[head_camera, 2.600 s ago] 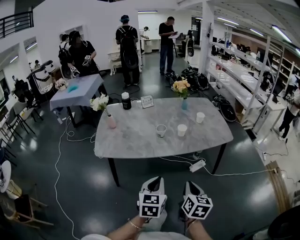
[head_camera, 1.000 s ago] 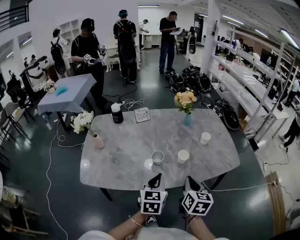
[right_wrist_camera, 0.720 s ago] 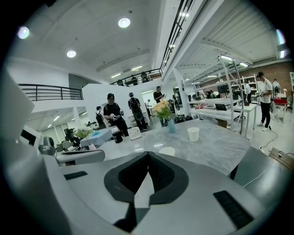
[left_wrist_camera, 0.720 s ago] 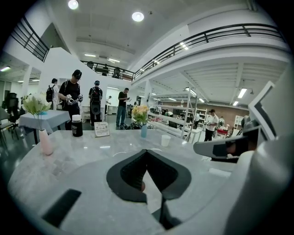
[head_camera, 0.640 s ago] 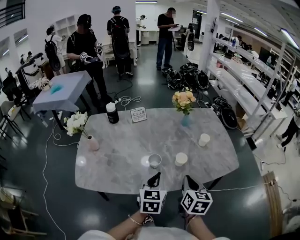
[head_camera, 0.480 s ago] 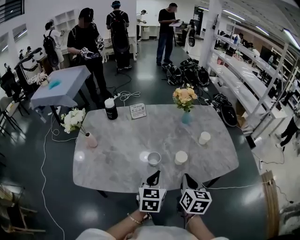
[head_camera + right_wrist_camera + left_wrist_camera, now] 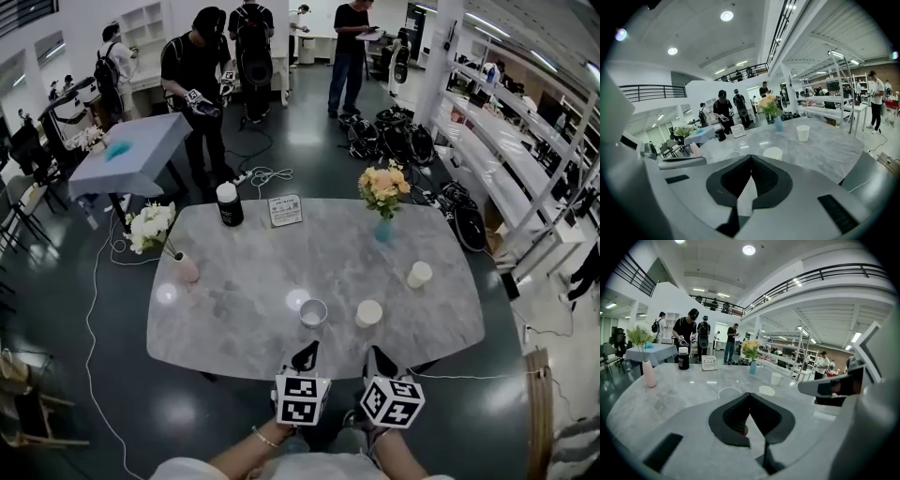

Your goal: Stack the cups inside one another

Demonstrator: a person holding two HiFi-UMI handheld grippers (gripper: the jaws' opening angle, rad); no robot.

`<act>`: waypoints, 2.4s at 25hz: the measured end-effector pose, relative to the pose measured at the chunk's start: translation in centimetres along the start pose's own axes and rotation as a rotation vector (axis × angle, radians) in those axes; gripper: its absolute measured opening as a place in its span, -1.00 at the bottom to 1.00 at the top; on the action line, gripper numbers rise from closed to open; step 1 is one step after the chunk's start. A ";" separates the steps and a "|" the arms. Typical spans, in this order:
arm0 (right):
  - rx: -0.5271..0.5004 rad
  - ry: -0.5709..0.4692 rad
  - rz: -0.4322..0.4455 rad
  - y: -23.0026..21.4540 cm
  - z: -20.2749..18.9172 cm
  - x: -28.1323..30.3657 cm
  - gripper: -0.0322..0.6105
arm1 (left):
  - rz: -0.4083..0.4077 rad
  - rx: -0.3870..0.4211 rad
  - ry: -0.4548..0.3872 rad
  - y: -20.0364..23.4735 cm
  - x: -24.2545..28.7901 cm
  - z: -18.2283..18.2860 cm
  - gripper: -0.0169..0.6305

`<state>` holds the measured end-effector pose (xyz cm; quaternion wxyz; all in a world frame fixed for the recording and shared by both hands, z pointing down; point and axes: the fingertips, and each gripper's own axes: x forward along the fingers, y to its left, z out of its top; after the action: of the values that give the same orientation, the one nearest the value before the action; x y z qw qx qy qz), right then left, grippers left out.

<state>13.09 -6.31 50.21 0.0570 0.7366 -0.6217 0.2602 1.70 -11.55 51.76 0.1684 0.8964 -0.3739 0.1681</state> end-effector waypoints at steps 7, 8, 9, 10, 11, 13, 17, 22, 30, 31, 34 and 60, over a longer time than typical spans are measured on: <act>-0.038 0.039 0.113 0.3 0.8 2.7 -0.88 | 0.125 -0.061 -0.016 1.1 0.6 0.1 -0.96; -0.043 0.050 0.128 0.1 0.8 3.1 -0.88 | 0.141 -0.065 -0.012 1.0 0.7 0.2 -0.96; -0.046 0.057 0.142 -0.2 1.0 3.5 -0.88 | 0.157 -0.067 -0.011 0.9 0.8 0.4 -0.96; -0.049 0.063 0.157 -0.4 1.2 3.8 -0.88 | 0.175 -0.071 -0.014 0.9 1.1 0.7 -0.96; -0.051 0.069 0.173 -0.6 1.4 4.1 -0.88 | 0.192 -0.080 -0.019 0.8 1.3 1.0 -0.96; -0.063 0.081 0.205 -0.8 1.7 4.3 -0.88 | 0.217 -0.102 -0.017 0.5 1.6 1.3 -0.96; -0.082 0.084 0.231 -2.1 1.8 4.9 -0.88 | 0.239 -0.114 -0.016 -0.2 2.4 1.2 -0.96; -0.055 0.106 0.221 -3.6 0.7 5.0 -0.88 | 0.254 -0.112 0.019 -0.5 3.5 -0.2 -0.96; -0.103 0.153 0.259 -4.8 -0.9 5.5 -0.87 | 0.253 -0.121 0.056 -1.3 4.5 -1.8 -0.96; -0.101 0.156 0.259 -4.9 -1.0 5.7 -0.87 | 0.253 -0.119 0.058 -1.4 4.6 -1.9 -0.96; -0.094 0.163 0.257 -5.2 -1.3 6.3 -0.87 | 0.256 -0.121 0.069 -1.6 4.5 -2.4 -0.96; -0.164 0.231 0.205 -7.3 -5.0 11.7 -0.33 | 0.302 -0.169 0.164 -0.9 4.5 -7.8 -0.96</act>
<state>19.48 -13.01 61.56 0.1612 0.6273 -0.7021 0.2959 3.96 -10.34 60.45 0.2458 0.7961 -0.5021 0.2318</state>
